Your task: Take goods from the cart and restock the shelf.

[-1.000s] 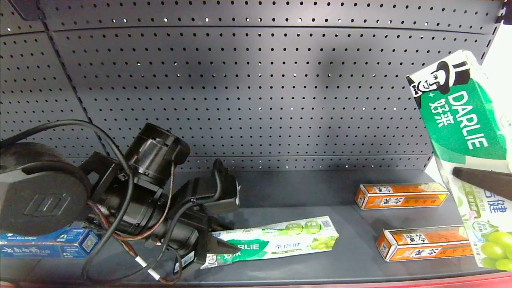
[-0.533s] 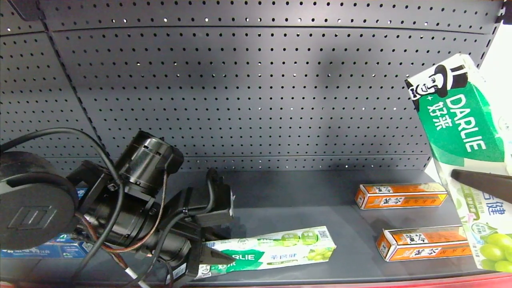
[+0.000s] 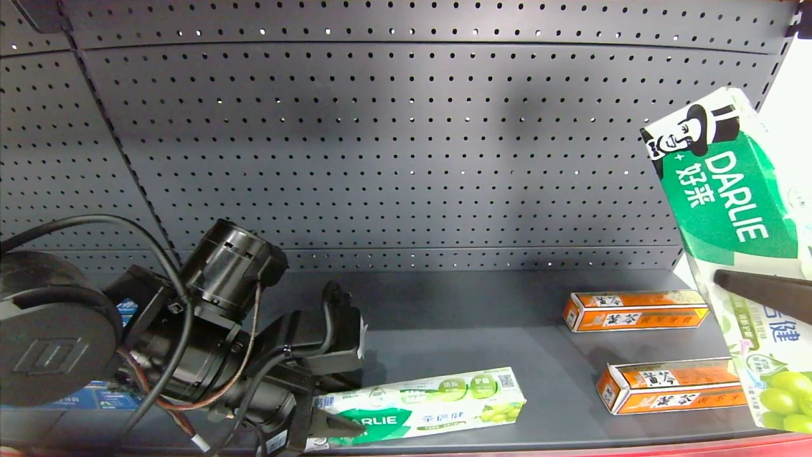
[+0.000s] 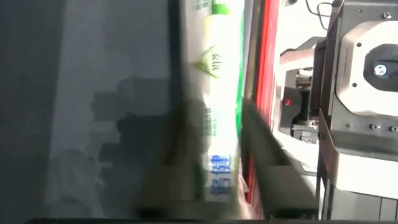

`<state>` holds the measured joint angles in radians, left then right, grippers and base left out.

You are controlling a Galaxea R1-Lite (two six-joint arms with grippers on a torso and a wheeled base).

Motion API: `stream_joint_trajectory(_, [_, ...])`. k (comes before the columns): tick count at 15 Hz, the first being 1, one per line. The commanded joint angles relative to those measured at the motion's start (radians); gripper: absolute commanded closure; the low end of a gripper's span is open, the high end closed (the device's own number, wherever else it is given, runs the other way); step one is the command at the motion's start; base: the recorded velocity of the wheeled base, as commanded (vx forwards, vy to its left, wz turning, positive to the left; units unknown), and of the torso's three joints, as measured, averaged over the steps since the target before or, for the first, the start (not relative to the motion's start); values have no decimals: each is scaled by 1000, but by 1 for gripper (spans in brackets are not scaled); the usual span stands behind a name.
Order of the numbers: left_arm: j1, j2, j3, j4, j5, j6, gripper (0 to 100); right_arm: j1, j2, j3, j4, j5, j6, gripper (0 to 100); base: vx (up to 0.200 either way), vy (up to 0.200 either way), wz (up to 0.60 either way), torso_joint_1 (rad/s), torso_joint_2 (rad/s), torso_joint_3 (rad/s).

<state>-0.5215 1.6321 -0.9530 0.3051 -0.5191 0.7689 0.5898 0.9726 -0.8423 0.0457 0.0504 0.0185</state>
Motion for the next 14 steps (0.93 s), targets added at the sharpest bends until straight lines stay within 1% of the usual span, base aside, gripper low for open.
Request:
stream_joint_trajectory(1, [3,0,-3,2,1,1,0,1,2,0,0,0,0,100,0,0,0,0,0,0])
stream_joint_trajectory(6, [12,-58,-15,0,1,1,0,2,2,-1,0,0,0,100,0,0,0,0,0,0])
stream_joint_trajectory(8, [31,-107,-16,0,1,-7,0,4,2,0,0,0,0,100,0,0,0,0,0,0])
stream_joint_trajectory(9, [66,-161,-16,-1,4,-17,0,4,2,0,0,0,0,100,0,0,0,0,0,0])
stream_joint_trajectory(10, [89,-193,-16,-1,7,-26,0,5,3,0,0,0,0,100,0,0,0,0,0,0])
stream_joint_trajectory(11, [136,-267,-12,-1,8,-56,0,8,8,0,0,0,-2,100,0,0,0,0,0,0])
stream_joint_trajectory(12, [184,-334,-3,-1,10,-96,0,10,21,-1,-1,2,-2,100,0,0,0,0,0,0])
stream_joint_trajectory(13, [207,-365,3,0,10,-114,0,10,26,-1,-3,2,-2,100,0,0,0,0,0,0])
stream_joint_trajectory(14, [270,-436,33,-1,19,-154,0,16,41,-4,-4,11,-3,100,0,0,0,0,0,0])
